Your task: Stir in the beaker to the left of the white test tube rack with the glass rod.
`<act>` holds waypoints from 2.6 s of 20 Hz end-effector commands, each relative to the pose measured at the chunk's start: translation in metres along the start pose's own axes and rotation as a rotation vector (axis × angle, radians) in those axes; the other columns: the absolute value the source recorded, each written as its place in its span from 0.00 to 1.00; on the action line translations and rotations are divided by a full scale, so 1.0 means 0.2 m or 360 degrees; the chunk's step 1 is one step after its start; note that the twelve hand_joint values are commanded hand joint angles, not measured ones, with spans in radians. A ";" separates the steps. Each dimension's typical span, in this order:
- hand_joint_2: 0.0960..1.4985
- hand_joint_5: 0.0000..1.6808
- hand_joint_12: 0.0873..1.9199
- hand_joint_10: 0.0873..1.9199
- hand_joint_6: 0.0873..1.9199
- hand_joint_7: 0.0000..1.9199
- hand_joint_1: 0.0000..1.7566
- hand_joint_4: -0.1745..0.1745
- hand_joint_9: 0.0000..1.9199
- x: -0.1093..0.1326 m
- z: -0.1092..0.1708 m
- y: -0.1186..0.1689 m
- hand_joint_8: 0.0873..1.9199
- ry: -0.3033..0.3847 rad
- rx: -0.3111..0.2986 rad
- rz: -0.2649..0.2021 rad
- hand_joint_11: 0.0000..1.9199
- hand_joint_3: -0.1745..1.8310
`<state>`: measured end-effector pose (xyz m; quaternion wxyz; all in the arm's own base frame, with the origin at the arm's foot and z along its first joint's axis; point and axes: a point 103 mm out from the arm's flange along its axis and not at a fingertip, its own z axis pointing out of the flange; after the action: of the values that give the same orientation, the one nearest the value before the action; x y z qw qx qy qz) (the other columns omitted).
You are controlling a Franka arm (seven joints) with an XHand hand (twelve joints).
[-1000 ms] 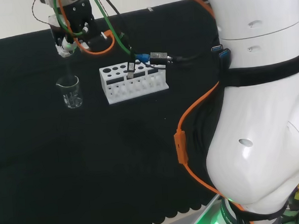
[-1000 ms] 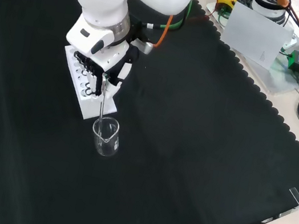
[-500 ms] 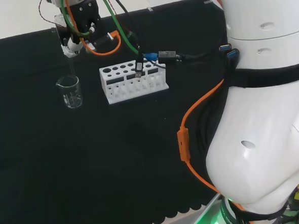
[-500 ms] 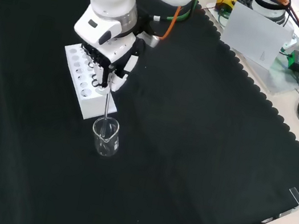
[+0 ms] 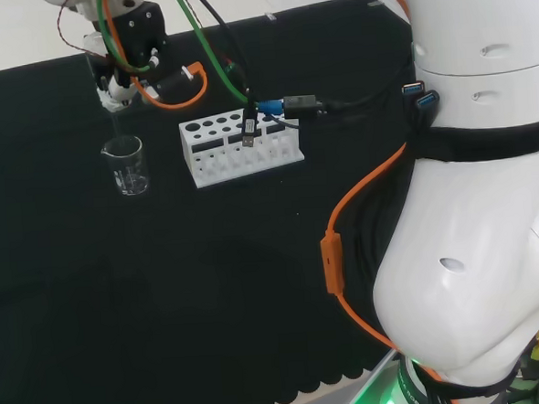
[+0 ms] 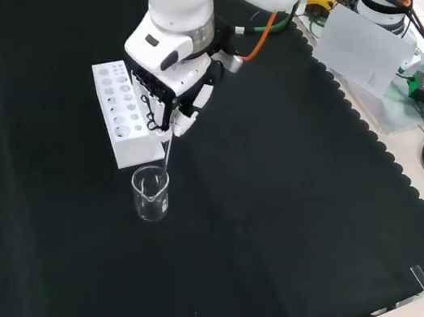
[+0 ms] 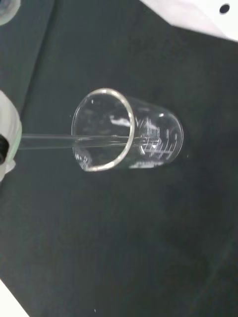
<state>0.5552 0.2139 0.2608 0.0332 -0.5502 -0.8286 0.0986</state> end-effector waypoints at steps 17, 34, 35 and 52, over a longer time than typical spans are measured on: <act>0.66 0.90 0.31 0.04 0.00 0.79 0.76 0.00 1.00 -0.06 0.02 0.17 0.01 -0.0008 0.0001 -0.0058 0.86 0.00; 0.66 0.90 0.32 0.04 0.00 0.80 0.76 0.00 1.00 -0.14 0.04 0.06 0.01 -0.0016 0.0013 0.0020 0.86 0.00; 0.66 0.90 0.32 0.04 0.00 0.80 0.76 0.00 1.00 -0.13 0.04 0.05 0.01 -0.0017 0.0013 0.0018 0.86 0.00; 0.66 0.90 0.32 0.04 0.00 0.80 0.76 0.00 1.00 0.16 0.02 0.04 0.01 -0.0027 0.0006 -0.0070 0.86 0.00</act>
<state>0.5484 0.2386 0.2558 0.0299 -0.5372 -0.8364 0.1048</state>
